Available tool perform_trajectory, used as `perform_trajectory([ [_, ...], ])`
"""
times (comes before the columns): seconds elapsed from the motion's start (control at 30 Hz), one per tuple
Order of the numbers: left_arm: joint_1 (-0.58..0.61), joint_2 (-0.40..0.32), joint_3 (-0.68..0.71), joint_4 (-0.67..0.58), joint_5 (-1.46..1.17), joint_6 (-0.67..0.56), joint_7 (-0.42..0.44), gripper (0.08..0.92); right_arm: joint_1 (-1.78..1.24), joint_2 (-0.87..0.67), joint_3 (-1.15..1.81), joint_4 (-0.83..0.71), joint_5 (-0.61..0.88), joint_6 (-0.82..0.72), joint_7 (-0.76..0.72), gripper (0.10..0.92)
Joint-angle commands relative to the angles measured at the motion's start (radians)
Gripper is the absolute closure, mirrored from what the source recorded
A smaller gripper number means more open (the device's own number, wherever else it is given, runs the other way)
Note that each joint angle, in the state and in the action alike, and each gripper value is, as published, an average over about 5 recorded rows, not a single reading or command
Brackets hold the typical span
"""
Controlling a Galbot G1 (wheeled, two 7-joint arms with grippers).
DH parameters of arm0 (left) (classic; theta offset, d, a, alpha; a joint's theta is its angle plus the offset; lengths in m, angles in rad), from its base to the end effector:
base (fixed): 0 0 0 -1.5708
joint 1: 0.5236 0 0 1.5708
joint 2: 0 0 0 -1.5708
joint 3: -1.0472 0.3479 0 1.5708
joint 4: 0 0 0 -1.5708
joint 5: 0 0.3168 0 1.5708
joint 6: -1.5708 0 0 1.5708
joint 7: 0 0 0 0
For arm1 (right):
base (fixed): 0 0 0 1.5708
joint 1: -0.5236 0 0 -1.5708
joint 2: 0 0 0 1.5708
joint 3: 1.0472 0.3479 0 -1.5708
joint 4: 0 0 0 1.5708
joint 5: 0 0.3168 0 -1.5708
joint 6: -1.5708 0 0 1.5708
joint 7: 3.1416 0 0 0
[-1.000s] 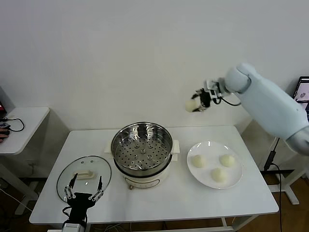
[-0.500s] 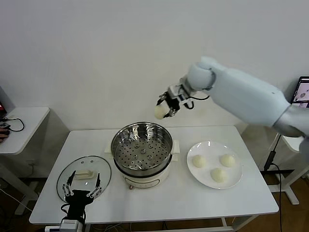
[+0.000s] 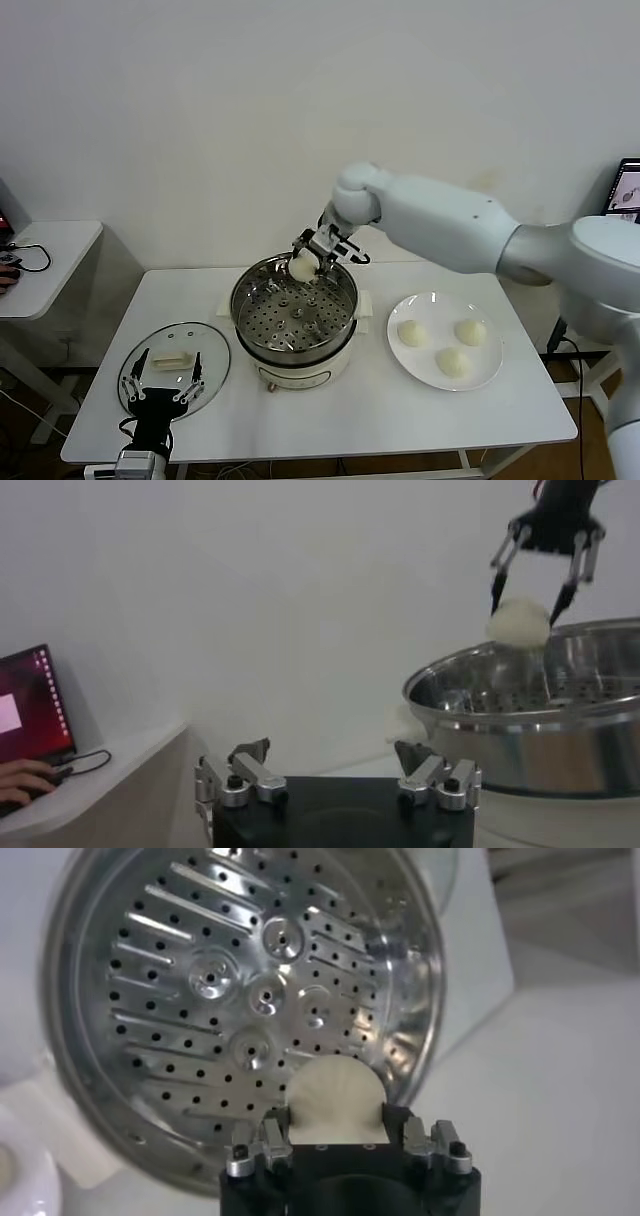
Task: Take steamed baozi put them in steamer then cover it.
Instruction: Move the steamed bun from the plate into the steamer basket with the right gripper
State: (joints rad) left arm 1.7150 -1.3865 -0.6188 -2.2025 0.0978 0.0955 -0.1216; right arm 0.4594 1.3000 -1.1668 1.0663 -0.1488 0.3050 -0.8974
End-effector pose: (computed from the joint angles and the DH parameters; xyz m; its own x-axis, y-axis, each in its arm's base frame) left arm 0.1047 0.0534 -0.2782 -0.9902 -0.1115 0.0846 -0.0803 0.9476 0.3093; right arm 0.5532 0.1313 -0.0687 -0.2843 -0.3775 0.8813 -0.3373 -0.8211 -0.4605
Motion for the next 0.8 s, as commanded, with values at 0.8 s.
perform_trajectory([
  [0.8, -0.004, -0.004, -0.003, -0.014, -0.008, 0.003, 0.0, 0.177, -0.047, 0.069, 0.019, -0.104, -0.085, 0.12, 0.091, 0.236],
])
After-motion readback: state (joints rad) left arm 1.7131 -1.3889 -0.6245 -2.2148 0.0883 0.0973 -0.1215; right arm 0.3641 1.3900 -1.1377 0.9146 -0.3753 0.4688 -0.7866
